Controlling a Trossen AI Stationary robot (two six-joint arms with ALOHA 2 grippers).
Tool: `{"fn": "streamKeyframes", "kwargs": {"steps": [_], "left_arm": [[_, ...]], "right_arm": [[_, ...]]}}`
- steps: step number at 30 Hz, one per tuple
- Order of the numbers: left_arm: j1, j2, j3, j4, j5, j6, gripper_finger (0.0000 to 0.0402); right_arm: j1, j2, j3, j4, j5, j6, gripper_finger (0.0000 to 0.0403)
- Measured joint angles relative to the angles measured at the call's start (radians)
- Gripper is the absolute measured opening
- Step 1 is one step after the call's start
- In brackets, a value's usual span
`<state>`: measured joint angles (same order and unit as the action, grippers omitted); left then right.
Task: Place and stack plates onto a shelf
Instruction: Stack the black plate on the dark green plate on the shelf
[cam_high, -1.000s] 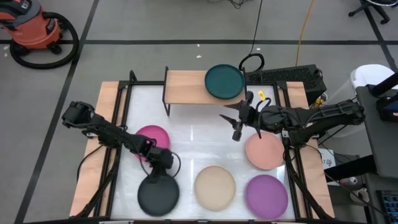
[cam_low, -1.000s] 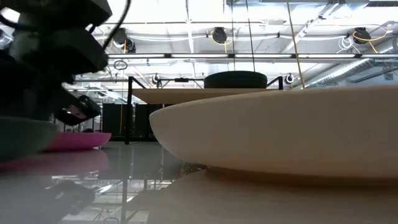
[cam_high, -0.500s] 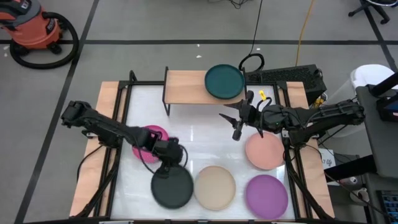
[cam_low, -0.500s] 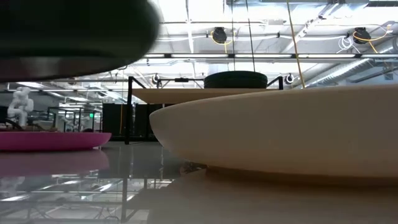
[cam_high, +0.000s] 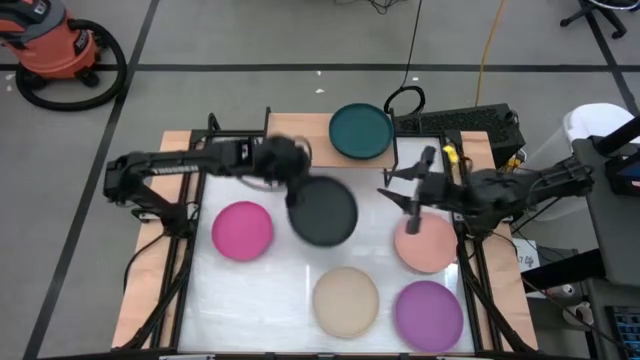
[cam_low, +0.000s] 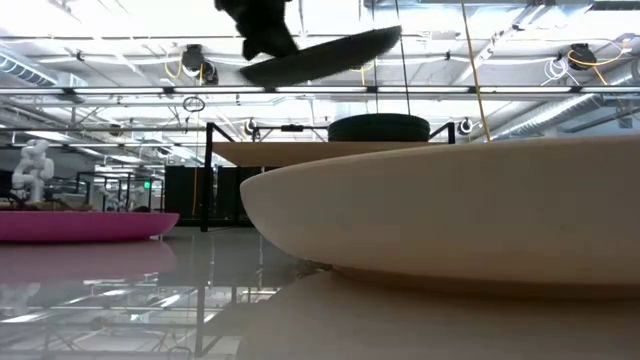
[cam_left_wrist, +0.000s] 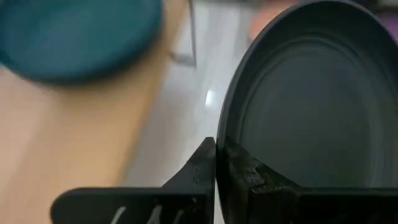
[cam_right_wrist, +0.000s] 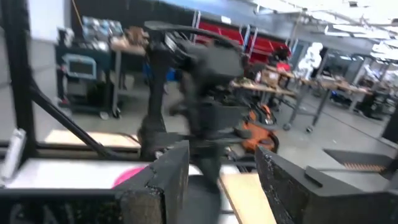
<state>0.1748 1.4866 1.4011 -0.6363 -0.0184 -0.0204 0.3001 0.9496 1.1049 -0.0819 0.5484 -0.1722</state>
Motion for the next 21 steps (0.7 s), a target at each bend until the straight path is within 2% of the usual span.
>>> {"fn": "streamKeyframes", "kwargs": {"steps": [9, 14, 18, 21], "left_arm": [[0.257, 0.001, 0.017, 0.351, 0.172, -0.088, 0.0011], [0.332, 0.034, 0.018, 0.481, 0.249, -0.162, 0.0011], [0.368, 0.106, 0.019, 0.589, 0.338, -0.221, 0.0011], [0.403, 0.18, 0.057, 0.602, 0.4, -0.252, 0.0011]], "right_arm": [[0.06, -0.11, 0.0, -0.005, 0.0, 0.003, 0.0167], [0.063, -0.142, 0.0, -0.001, 0.0, 0.003, 0.0167], [0.062, -0.147, 0.0, 0.0, 0.002, 0.002, 0.0167], [0.062, -0.143, 0.0, -0.003, 0.001, 0.002, 0.0167]]}}
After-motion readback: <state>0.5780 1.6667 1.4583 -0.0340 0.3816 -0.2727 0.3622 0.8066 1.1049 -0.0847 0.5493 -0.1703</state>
